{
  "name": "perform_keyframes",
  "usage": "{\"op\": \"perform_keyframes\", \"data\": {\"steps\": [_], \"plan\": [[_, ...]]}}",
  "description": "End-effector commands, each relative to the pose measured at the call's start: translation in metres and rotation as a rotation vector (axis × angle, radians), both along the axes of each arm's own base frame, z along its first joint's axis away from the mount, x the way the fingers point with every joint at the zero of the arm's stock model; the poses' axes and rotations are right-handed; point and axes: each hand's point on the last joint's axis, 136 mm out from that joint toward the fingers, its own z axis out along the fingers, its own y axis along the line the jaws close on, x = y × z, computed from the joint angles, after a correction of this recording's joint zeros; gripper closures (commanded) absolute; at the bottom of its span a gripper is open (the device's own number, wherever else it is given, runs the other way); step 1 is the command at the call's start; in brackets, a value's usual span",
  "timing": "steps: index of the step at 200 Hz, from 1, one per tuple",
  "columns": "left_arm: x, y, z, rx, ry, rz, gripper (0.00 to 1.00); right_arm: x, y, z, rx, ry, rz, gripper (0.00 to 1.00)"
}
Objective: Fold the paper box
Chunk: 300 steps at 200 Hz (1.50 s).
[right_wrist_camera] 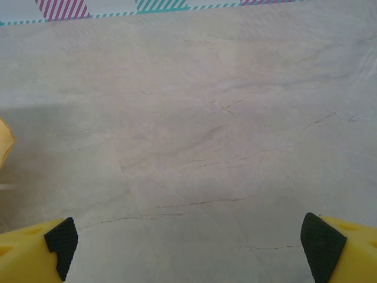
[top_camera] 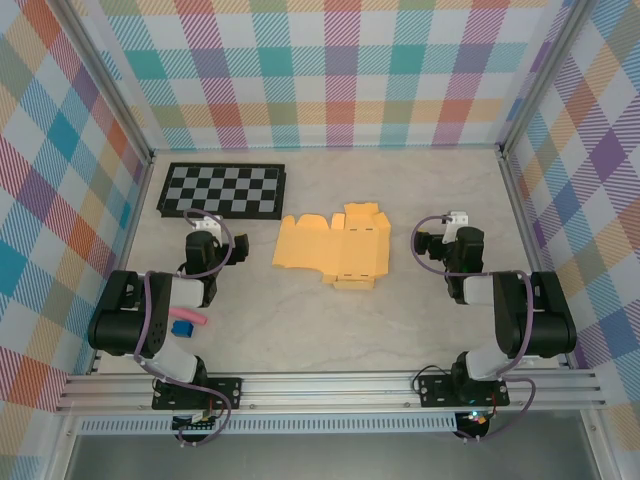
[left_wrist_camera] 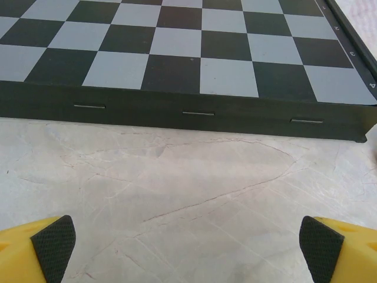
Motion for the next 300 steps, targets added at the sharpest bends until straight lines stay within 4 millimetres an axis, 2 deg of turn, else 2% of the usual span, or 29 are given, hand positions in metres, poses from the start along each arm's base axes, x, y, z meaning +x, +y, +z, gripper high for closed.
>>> {"op": "perform_keyframes", "data": {"steps": [1,117,130,138,139,146,159,168,174,181,190,203,218,224,244,269,290,300], "plan": [[0.004,0.0,0.008,-0.016,-0.033,0.0,0.0,0.005,0.001,0.011,0.004,-0.033,0.014,0.0],[0.004,0.001,0.009,-0.017,-0.034,0.001,0.0,0.005,0.001,0.011,0.006,-0.037,0.015,0.0],[0.001,0.006,0.014,-0.013,-0.053,0.031,0.0,0.002,-0.003,0.021,0.005,-0.05,-0.013,0.0],[-0.003,0.008,0.025,-0.01,-0.068,0.047,0.0,-0.002,-0.009,0.035,0.005,-0.047,-0.047,0.0],[-0.002,0.008,0.034,-0.012,-0.091,0.047,0.0,-0.003,-0.009,0.038,0.005,-0.051,-0.051,0.0],[-0.007,0.007,0.047,-0.003,-0.095,0.045,0.0,-0.011,-0.012,0.049,0.007,-0.031,-0.068,0.0],[-0.018,-0.003,0.085,-0.004,-0.117,0.013,0.0,-0.025,-0.01,0.089,0.06,-0.048,-0.081,0.0],[-0.027,-0.009,0.106,-0.018,-0.098,-0.002,0.0,-0.033,-0.017,0.11,0.16,-0.033,-0.172,0.0],[-0.033,-0.01,0.119,-0.03,-0.084,-0.003,0.0,-0.045,-0.03,0.109,0.268,0.049,-0.313,0.0],[-0.039,-0.009,0.131,-0.058,-0.064,0.019,0.0,-0.058,-0.04,0.11,0.311,0.126,-0.42,0.0],[-0.043,-0.007,0.145,-0.114,-0.063,0.05,0.0,-0.052,-0.016,0.112,0.312,0.176,-0.262,0.01],[-0.044,-0.002,0.155,-0.231,-0.074,0.136,0.0,-0.047,0.02,0.094,0.38,0.359,-0.096,0.0],[-0.062,0.035,0.144,-0.362,0.012,0.469,0.0,-0.048,0.063,0.075,0.46,0.536,0.111,0.0],[-0.068,0.039,0.138,-0.358,0.059,0.507,0.0,-0.05,0.073,0.069,0.471,0.584,0.16,0.0],[-0.06,0.014,0.137,-0.348,0.102,0.341,0.0,-0.059,0.089,0.045,0.442,0.693,0.249,0.0],[-0.058,-0.002,0.127,-0.352,0.165,0.25,0.0,-0.068,0.109,0.017,0.518,0.874,0.34,0.1],[-0.056,-0.017,0.124,-0.347,0.193,0.164,0.0,-0.067,0.116,-0.008,0.513,0.928,0.34,0.12],[-0.056,-0.022,0.122,-0.341,0.205,0.141,0.0,-0.061,0.122,-0.012,0.544,0.935,0.362,0.18]]}}
